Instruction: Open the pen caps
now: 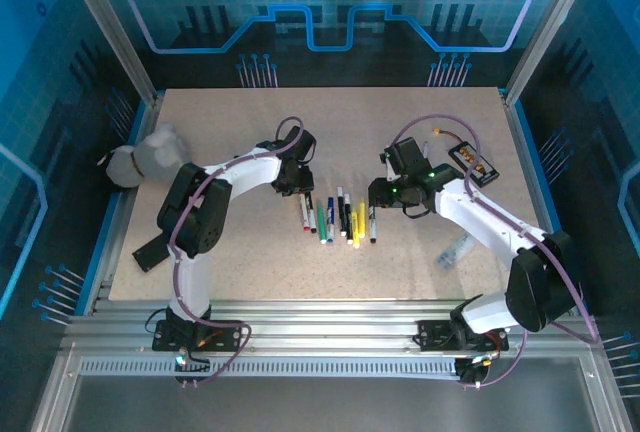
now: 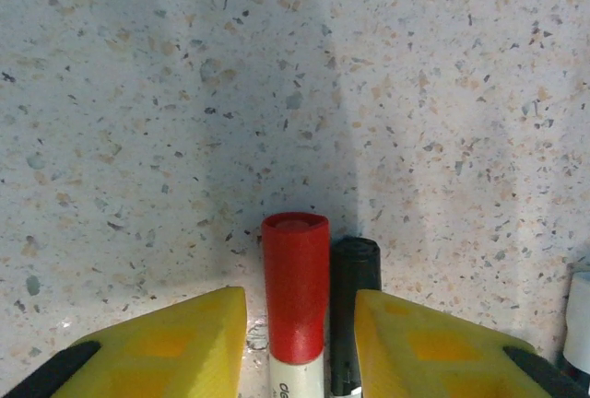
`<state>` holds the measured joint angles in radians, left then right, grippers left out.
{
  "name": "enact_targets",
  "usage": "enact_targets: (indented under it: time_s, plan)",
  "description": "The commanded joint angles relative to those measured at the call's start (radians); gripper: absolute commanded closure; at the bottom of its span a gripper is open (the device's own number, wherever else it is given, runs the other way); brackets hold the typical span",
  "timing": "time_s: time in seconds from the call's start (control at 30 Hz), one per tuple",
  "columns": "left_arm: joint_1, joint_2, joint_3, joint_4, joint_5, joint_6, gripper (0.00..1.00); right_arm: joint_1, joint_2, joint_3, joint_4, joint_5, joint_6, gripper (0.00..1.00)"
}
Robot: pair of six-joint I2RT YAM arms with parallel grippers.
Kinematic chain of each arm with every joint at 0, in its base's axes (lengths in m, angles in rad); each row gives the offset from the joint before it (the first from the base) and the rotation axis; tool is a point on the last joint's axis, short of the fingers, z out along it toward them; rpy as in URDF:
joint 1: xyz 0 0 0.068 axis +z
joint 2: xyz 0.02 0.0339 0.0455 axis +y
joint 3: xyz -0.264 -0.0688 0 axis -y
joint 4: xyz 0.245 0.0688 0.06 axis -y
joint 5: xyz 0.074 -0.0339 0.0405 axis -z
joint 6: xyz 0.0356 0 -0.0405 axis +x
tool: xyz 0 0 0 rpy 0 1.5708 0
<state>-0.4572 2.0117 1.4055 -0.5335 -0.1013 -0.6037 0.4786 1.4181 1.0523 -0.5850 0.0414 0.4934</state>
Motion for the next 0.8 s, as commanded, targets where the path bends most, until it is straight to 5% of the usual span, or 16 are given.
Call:
enact_targets:
  time_s: [0.0,0.77]
  plan:
    - [0.000,0.015,0.022,-0.019,-0.025,-0.001,0.64,0.007,0.017,0.004,-0.006,0.005,-0.001,0.62]
    - [0.016,0.113,0.082,-0.056,-0.065,0.005,0.77,0.001,0.042,-0.024,0.028,0.007,0.005,0.63]
